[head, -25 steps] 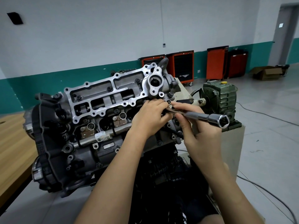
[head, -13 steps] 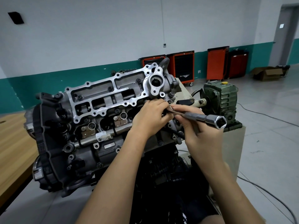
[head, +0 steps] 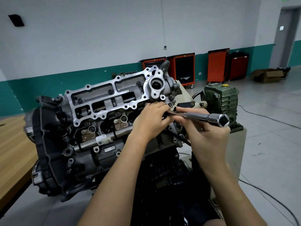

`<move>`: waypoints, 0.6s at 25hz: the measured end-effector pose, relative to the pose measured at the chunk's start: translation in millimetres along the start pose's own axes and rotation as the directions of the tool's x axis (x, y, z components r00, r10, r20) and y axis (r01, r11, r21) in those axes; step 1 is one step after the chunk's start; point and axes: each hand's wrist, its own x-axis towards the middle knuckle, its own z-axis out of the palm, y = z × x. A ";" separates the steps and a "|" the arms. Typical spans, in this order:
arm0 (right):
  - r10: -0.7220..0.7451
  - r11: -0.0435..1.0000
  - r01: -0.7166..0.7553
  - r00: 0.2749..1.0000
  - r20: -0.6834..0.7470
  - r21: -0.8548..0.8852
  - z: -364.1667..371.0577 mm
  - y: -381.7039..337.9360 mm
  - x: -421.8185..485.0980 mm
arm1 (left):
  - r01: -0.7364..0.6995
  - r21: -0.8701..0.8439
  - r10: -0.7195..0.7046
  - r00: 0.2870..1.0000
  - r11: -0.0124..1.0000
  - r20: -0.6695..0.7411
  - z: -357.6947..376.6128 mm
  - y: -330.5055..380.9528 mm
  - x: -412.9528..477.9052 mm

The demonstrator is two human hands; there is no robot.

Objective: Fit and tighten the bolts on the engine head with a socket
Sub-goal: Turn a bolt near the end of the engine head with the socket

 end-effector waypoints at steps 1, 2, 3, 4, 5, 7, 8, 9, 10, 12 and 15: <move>0.036 0.999 -0.036 0.999 -0.008 0.036 0.2 -0.8 -0.7 | -0.006 0.001 0.006 1.000 1.000 0.003 0.2 0.1 0.1; 0.058 0.996 -0.058 0.998 -0.001 0.060 1.2 -1.6 -1.8 | -0.009 0.004 0.008 1.000 1.000 0.005 0.4 -0.1 0.3; 0.053 0.997 -0.054 0.998 0.018 0.059 2.8 -1.1 -3.1 | -0.008 0.006 0.008 1.000 1.000 0.004 0.6 -0.5 0.4; 0.023 0.999 -0.025 0.999 0.047 0.039 4.4 -0.4 -4.5 | -0.005 0.006 0.005 1.000 1.000 0.003 1.0 -0.2 0.3; -0.017 1.000 0.016 0.997 0.069 0.017 5.9 0.5 -5.8 | -0.002 0.005 0.002 1.000 1.000 0.001 1.1 -0.1 0.4; -0.079 0.996 0.080 0.995 0.063 -0.024 6.5 2.3 -4.6 | 0.002 0.002 -0.002 1.000 1.000 -0.003 0.9 -0.7 0.2; -0.079 0.996 0.080 0.996 0.041 -0.027 5.5 3.1 -3.0 | 0.001 -0.002 -0.001 1.000 1.000 -0.004 0.9 -0.4 0.0; -0.051 0.999 0.051 0.999 0.011 -0.011 4.4 3.3 -2.0 | -0.001 -0.004 0.001 1.000 1.000 -0.002 0.7 0.0 0.1; 0.000 1.000 0.001 1.000 -0.015 0.025 3.7 2.5 -1.8 | -0.004 -0.004 0.004 1.000 1.000 0.004 0.3 0.2 0.1; 0.071 0.994 -0.069 0.997 -0.025 0.082 2.8 0.0 -2.3 | -0.012 0.005 0.012 1.000 1.000 0.016 0.1 0.1 0.6; -0.008 0.999 0.005 0.997 0.075 0.034 4.1 -0.2 -5.9 | -0.006 -0.001 0.006 1.000 1.000 0.007 0.5 0.4 0.5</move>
